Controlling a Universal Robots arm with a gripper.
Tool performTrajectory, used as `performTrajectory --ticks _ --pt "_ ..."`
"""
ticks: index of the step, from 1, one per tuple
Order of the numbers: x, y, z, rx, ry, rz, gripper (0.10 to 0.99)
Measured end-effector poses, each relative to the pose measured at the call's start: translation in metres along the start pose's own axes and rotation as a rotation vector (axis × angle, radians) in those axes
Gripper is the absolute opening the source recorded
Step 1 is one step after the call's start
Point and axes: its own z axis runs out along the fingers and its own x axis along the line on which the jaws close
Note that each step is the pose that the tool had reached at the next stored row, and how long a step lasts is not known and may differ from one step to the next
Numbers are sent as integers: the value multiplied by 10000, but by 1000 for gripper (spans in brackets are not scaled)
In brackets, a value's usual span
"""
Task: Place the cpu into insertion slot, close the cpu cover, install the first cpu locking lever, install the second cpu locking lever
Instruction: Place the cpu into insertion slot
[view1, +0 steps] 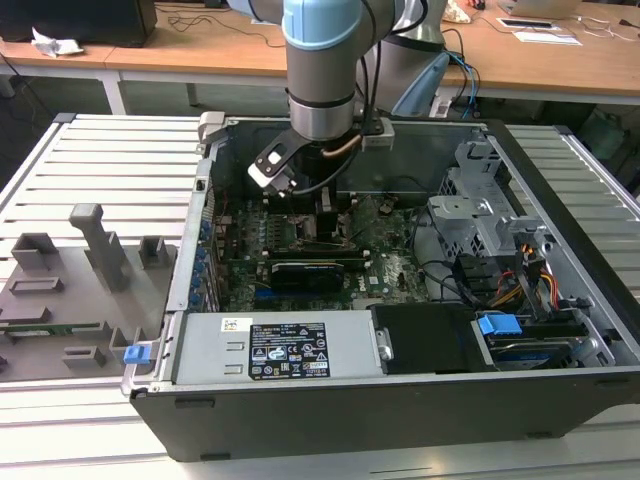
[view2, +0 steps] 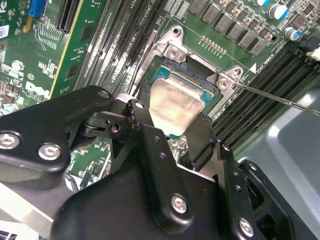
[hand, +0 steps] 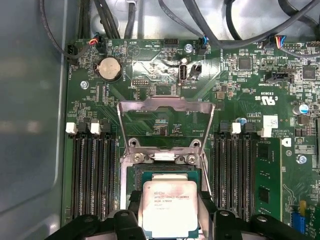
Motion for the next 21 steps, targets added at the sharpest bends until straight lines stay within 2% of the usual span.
performTrajectory --ticks 13,21 --pt "1 -1 18 4 -5 45 525" --pt "21 -4 55 1 -14 115 525"
